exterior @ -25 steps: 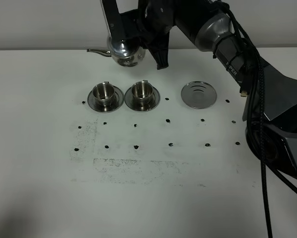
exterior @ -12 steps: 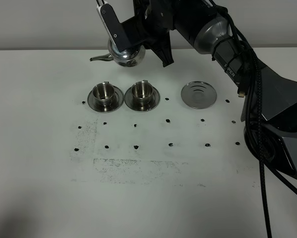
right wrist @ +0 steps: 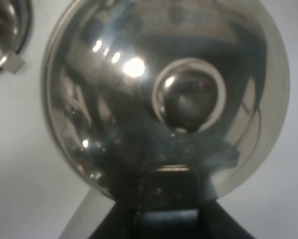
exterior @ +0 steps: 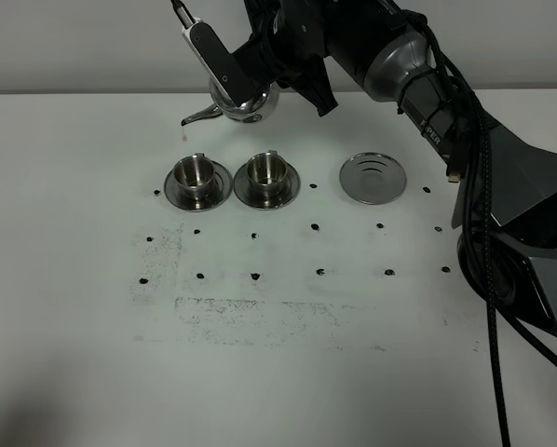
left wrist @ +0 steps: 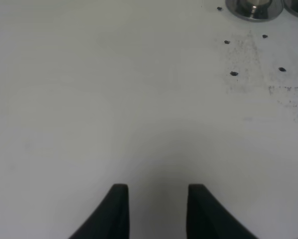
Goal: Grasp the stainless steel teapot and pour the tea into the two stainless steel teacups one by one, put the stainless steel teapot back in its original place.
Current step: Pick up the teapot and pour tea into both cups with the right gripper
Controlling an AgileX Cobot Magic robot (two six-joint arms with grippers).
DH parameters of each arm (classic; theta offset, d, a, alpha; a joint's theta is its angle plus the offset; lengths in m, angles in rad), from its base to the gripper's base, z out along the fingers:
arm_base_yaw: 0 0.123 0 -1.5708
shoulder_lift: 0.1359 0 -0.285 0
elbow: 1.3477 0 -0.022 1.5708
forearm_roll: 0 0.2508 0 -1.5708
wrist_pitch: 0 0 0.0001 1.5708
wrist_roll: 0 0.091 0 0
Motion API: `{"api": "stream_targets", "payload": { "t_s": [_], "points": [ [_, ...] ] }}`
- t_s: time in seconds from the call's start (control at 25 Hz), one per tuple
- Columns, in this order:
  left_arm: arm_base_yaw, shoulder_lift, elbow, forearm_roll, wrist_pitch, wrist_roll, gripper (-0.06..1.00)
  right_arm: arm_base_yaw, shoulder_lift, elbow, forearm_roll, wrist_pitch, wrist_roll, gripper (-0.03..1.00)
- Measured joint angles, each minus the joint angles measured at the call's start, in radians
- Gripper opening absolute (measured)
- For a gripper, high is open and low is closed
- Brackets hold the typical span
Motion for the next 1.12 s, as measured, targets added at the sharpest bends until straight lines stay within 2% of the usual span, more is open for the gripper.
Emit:
{"api": "stream_targets", "payload": {
  "t_s": [1.12],
  "points": [
    [0.000, 0.000, 0.000, 0.000, 0.000, 0.000, 0.28, 0.000, 0.050, -0.004, -0.054, -0.014, -0.011, 0.22]
  ]
}}
